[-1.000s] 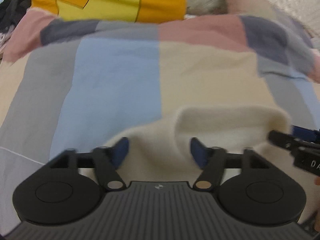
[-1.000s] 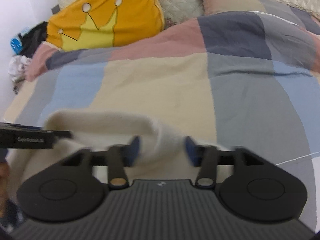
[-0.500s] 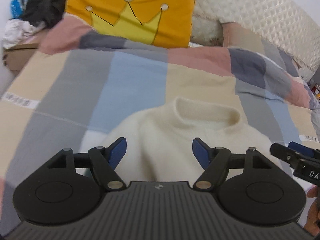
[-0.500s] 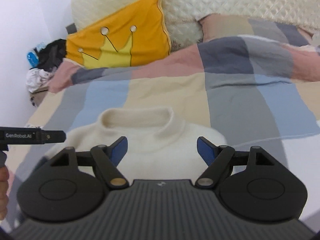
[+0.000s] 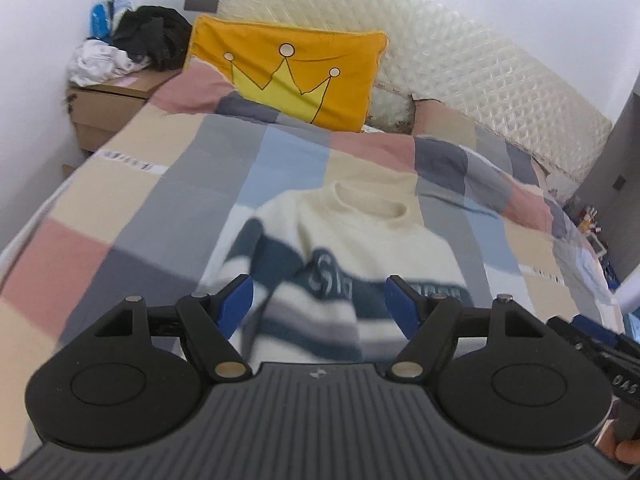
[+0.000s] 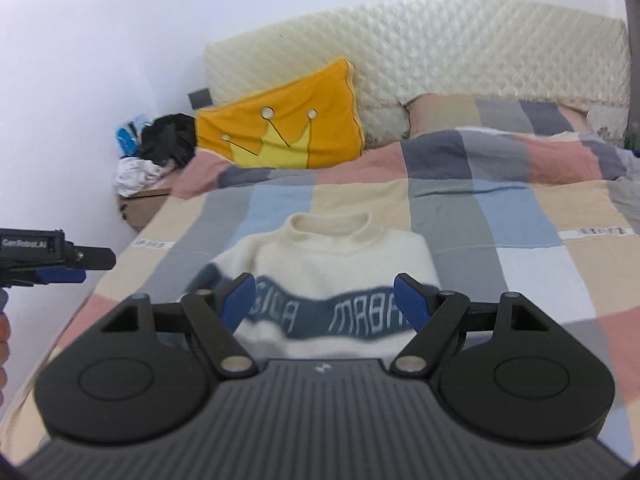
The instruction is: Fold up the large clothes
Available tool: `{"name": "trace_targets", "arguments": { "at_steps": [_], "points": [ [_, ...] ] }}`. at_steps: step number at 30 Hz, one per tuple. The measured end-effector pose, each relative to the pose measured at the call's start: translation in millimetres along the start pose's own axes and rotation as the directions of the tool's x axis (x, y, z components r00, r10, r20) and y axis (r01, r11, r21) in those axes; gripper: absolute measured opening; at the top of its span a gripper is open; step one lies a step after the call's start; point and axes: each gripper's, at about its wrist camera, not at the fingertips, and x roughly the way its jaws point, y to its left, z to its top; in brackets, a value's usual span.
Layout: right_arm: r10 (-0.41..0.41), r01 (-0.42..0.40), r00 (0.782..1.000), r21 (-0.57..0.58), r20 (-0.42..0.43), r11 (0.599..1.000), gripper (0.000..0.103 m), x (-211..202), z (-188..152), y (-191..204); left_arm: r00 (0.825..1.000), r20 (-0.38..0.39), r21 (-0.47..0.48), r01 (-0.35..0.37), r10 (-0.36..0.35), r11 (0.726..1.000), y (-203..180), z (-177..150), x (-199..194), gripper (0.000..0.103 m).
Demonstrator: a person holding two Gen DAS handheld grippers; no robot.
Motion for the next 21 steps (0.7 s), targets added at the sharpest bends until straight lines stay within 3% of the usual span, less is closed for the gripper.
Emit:
{"name": "trace_targets", "arguments": {
  "at_steps": [6, 10, 15, 21],
  "points": [
    [0.014, -0.012, 0.999, -0.042, 0.039, 0.999, 0.078, -73, -31, 18, 1.000, 0.010, -0.006, -0.014, 0.014, 1.000, 1, -61, -81, 0.077],
    [0.040, -0.038, 0.998, -0.037, 0.041, 0.999, 0.078, -105, -59, 25, 1.000, -0.009, -0.009, -0.015, 0.015, 1.000, -1, -103, -106, 0.077],
    [0.073, -0.073, 0.997, -0.012, 0.031, 0.997, 0.078, -123, -97, 23, 0.997, -0.072, -0.049, -0.026, 0.022, 0.998, 4, -152, -108, 0.077],
    [0.081, -0.081, 0.997, 0.007, -0.017, 0.997, 0.078, -112, -145, 14, 0.983, -0.165, -0.077, -0.094, 0.081, 0.993, 24, -189, -86, 0.077]
  ]
}}
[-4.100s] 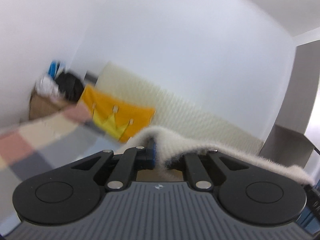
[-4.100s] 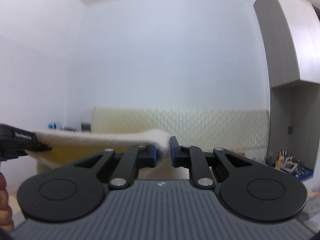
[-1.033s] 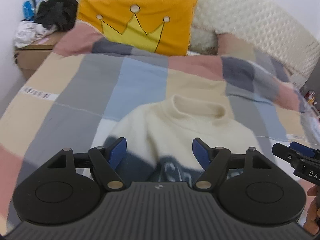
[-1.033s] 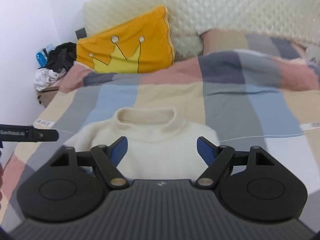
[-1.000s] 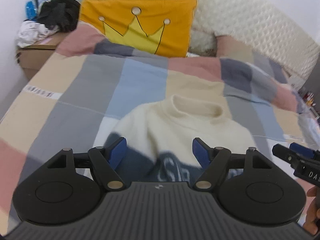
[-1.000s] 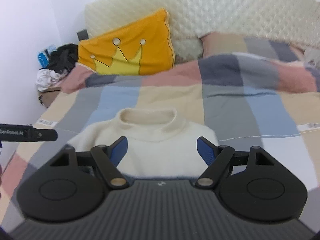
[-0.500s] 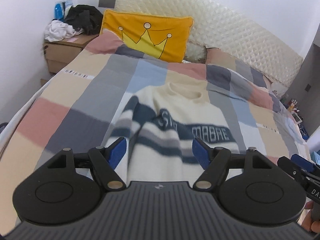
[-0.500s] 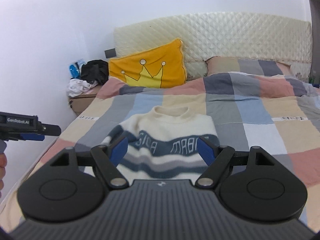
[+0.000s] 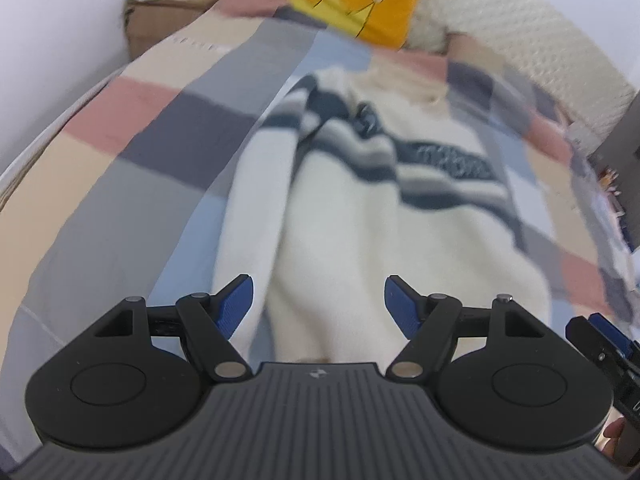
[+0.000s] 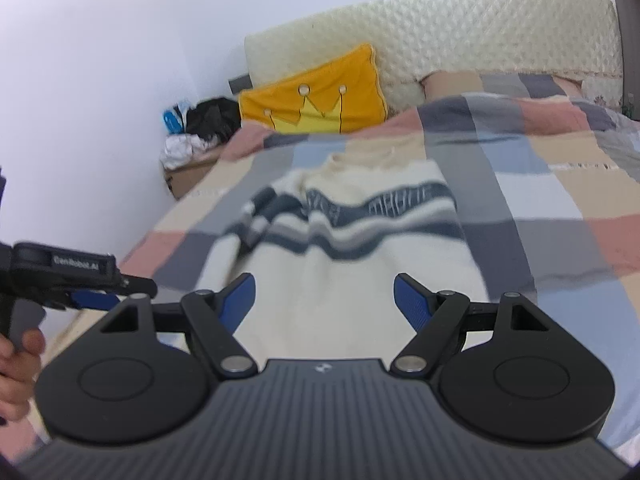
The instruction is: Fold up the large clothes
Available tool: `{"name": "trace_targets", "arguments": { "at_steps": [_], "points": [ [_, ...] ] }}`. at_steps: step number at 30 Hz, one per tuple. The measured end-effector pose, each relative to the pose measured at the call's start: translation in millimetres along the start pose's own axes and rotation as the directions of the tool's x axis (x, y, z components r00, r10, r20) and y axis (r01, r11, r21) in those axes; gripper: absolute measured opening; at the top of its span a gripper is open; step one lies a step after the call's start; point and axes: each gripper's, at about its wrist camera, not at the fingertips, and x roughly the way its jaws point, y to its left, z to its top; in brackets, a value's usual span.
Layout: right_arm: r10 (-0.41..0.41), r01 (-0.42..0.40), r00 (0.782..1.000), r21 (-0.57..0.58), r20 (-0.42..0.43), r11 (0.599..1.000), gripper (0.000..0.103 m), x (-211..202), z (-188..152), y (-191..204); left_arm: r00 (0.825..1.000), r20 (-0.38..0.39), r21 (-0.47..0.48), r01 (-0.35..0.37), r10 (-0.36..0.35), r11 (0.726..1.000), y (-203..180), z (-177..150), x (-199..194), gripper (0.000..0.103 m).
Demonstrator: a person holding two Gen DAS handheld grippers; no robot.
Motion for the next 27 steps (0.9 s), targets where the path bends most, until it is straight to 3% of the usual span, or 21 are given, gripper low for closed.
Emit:
{"name": "trace_targets", "arguments": {
  "at_steps": [8, 13, 17, 27],
  "points": [
    [0.008, -0.008, 0.998, -0.002, -0.066, 1.000, 0.078, 34, -53, -9, 0.989, -0.089, 0.035, -0.112, 0.114, 0.993, 27, -10, 53, 0.075],
    [0.025, -0.028, 0.995, -0.027, -0.091, 0.999, 0.078, 51, -63, -11, 0.977, -0.152, 0.049, -0.143, 0.148, 0.989, 37, -6, 81, 0.064],
    [0.037, -0.041, 0.992, -0.035, -0.122, 0.999, 0.078, 64, -72, -13, 0.972, -0.135, 0.100, -0.179, 0.191, 0.979, 34, -6, 94, 0.054],
    [0.067, -0.073, 0.974, -0.020, -0.216, 0.997, 0.078, 92, -88, -15, 0.972, -0.172, 0.158, -0.135, 0.162, 0.978, 25, -9, 120, 0.049]
  ]
}}
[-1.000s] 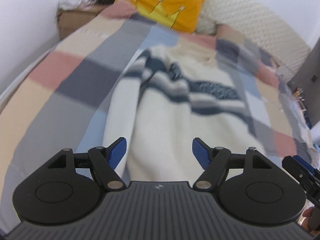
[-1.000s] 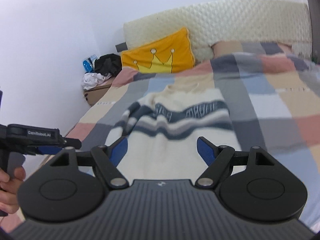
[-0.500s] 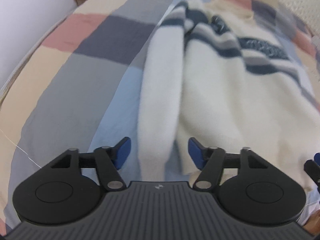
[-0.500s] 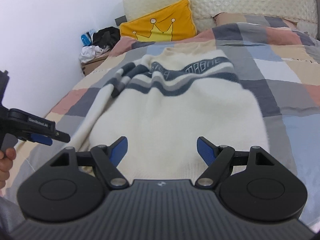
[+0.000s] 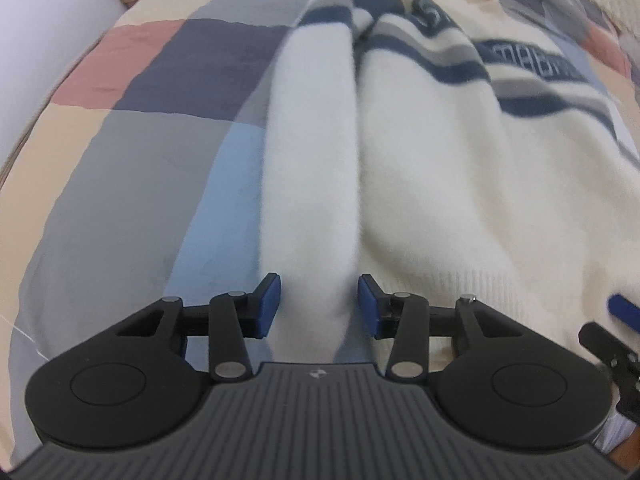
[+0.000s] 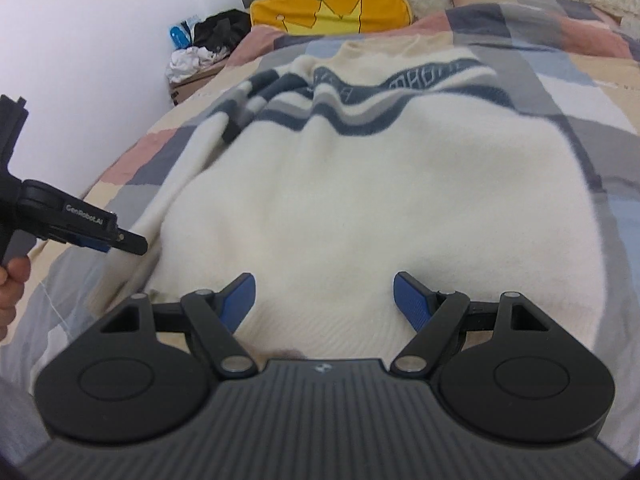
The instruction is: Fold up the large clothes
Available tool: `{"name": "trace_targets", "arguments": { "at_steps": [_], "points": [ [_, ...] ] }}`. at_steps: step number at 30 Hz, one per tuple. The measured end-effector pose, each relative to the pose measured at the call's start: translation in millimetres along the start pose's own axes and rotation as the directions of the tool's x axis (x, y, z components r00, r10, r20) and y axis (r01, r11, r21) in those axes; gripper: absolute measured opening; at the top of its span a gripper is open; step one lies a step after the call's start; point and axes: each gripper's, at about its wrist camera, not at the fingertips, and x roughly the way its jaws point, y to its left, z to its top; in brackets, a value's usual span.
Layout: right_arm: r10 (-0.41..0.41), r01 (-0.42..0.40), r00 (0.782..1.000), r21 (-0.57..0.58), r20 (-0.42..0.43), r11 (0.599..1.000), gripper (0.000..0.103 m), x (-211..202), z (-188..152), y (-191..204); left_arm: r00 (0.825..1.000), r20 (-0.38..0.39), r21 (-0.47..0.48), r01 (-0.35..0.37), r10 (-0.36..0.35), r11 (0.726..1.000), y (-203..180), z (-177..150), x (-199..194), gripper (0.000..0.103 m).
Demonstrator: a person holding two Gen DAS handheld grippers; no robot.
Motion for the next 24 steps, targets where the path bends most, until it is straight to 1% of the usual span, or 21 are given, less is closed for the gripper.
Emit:
{"name": "trace_targets", "arguments": {
  "at_steps": [2, 7, 10, 12, 13, 16, 20, 22, 24],
  "points": [
    [0.007, -0.007, 1.000, 0.007, -0.007, 1.000, 0.078, 2, -1, -1, 0.999, 0.000, 0.047, -0.051, 0.051, 0.998, -5, -1, 5, 0.046],
    [0.016, -0.016, 1.000, 0.028, -0.005, 0.999, 0.078, 3, 1, -3, 0.996, -0.001, 0.073, -0.086, 0.086, 0.994, -6, -3, 9, 0.043],
    [0.021, -0.021, 1.000, 0.037, -0.003, 0.999, 0.078, 2, 1, -6, 0.996, 0.008, 0.082, -0.092, 0.092, 0.992, -5, -3, 3, 0.032],
    [0.025, -0.025, 1.000, 0.043, -0.001, 0.999, 0.078, 1, 0, -7, 0.995, 0.025, 0.082, -0.102, 0.100, 0.991, -2, -4, -1, 0.014],
    [0.023, -0.023, 1.000, 0.046, -0.003, 0.999, 0.078, 0, -2, -7, 0.995, 0.033, 0.077, -0.099, 0.097, 0.992, 0, -4, -3, 0.010],
    [0.027, -0.027, 1.000, 0.046, -0.002, 0.999, 0.078, -1, -3, -10, 0.996, 0.054, 0.034, -0.071, 0.070, 0.997, 11, -2, -11, 0.009],
    [0.033, -0.033, 0.999, 0.065, 0.008, 0.997, 0.078, -4, -4, -13, 0.992, 0.103, -0.061, -0.074, 0.080, 0.995, 40, 4, -23, 0.008],
    [0.031, -0.032, 0.999, 0.068, 0.017, 0.997, 0.078, -5, -3, -13, 0.984, 0.139, -0.114, -0.097, 0.112, 0.989, 59, 11, -31, 0.008],
    [0.024, -0.025, 0.999, 0.058, 0.025, 0.998, 0.078, -5, -3, -12, 0.971, 0.169, -0.147, -0.145, 0.170, 0.978, 79, 20, -37, 0.007]
  ]
}}
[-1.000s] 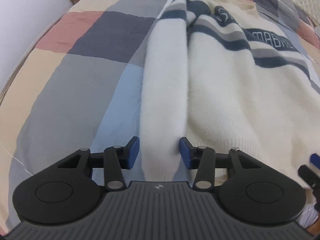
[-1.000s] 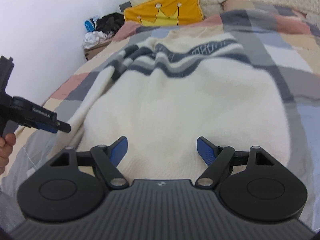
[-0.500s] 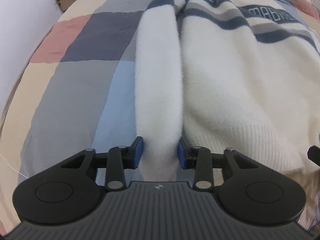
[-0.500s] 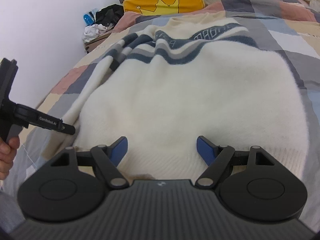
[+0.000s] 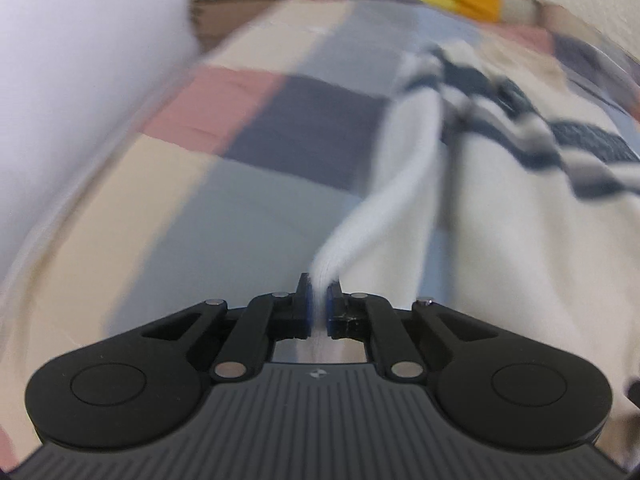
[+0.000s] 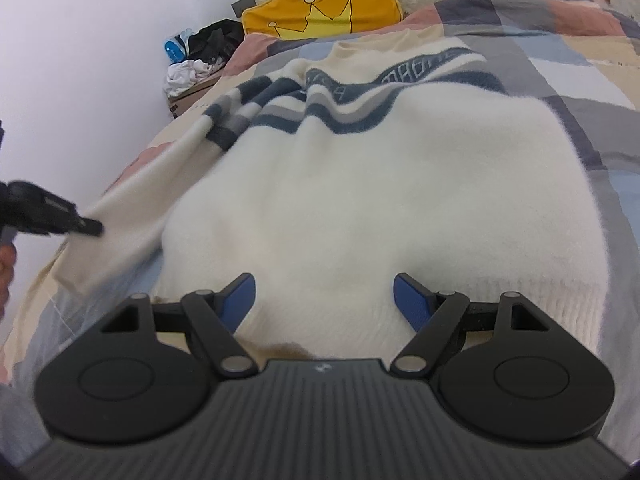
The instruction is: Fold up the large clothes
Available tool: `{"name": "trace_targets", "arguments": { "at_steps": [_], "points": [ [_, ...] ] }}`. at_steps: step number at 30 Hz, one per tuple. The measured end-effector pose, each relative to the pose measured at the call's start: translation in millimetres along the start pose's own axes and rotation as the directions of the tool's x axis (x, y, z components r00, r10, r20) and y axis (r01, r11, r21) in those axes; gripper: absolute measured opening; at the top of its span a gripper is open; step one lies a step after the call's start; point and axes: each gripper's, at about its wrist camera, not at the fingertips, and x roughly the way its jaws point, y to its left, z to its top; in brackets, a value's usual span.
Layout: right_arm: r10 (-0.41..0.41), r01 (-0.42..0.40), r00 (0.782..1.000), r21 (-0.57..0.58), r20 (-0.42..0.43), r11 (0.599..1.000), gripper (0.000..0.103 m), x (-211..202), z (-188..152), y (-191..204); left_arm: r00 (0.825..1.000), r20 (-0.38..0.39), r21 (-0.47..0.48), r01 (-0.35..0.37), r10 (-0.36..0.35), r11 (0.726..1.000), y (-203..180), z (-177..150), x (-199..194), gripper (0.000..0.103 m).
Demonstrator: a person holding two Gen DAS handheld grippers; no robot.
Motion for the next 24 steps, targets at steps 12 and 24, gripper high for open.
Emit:
{"name": "trace_targets", "arguments": {
  "at_steps": [12, 24],
  "points": [
    [-0.033, 0.038, 0.998, -0.076, 0.057, 0.996, 0.078, -5, -1, 20, 0.971, 0.148, -0.113, -0.173, 0.188, 0.979, 104, 121, 24, 0.007],
    [-0.066, 0.066, 0.998, -0.097, 0.009, 0.993, 0.078, 32, 5, 35, 0.945, 0.047, -0.149, -0.315, 0.325, 0.937, 172, 175, 155, 0.007]
  ]
}}
